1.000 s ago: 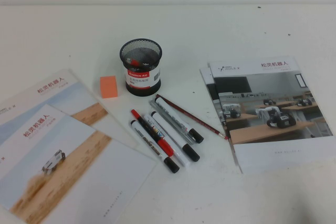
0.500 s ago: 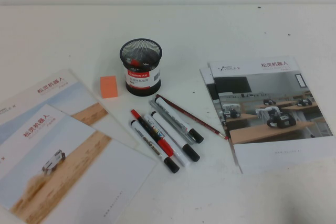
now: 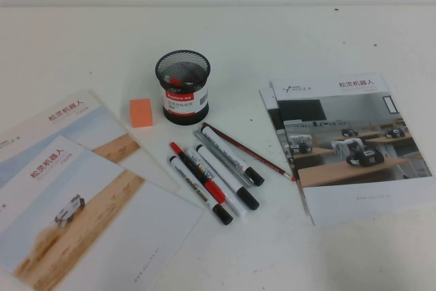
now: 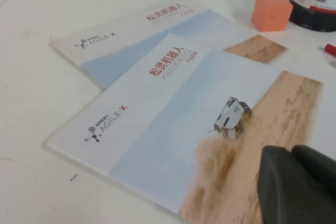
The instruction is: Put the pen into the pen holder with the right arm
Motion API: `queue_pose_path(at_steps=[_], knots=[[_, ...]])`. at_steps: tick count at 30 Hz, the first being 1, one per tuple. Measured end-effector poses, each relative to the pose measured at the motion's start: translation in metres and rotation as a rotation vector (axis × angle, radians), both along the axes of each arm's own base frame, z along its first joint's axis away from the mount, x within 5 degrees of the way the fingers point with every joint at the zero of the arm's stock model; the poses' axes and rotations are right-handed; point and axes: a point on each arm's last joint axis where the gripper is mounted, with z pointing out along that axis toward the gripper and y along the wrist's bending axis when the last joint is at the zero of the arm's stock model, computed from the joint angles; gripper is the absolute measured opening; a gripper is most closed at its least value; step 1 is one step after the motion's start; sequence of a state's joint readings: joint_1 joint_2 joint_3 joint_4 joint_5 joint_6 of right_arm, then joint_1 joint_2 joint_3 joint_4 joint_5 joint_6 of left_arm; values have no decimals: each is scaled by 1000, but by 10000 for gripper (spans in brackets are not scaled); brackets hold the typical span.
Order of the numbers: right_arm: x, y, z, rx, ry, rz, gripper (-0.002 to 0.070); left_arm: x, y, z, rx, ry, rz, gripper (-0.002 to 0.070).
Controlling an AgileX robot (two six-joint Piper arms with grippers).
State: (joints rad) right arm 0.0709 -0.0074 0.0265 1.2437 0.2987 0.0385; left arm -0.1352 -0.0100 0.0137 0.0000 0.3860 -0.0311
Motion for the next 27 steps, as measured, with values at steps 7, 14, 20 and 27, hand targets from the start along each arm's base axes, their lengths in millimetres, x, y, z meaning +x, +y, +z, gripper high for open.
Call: queue_pose_path(at_steps=[7, 14, 20, 27], knots=[[1, -3, 2, 13, -20, -37, -20, 0, 0, 0, 0, 0, 0, -1], [-2, -2, 25, -269, -167, -24, -20, 0, 0, 0, 0, 0, 0, -1], [16, 4, 90, -730, -180, 91, -20, 0, 0, 0, 0, 0, 0, -1], [78, 12, 143, -1056, 36, 392, -20, 0, 0, 0, 0, 0, 0, -1]])
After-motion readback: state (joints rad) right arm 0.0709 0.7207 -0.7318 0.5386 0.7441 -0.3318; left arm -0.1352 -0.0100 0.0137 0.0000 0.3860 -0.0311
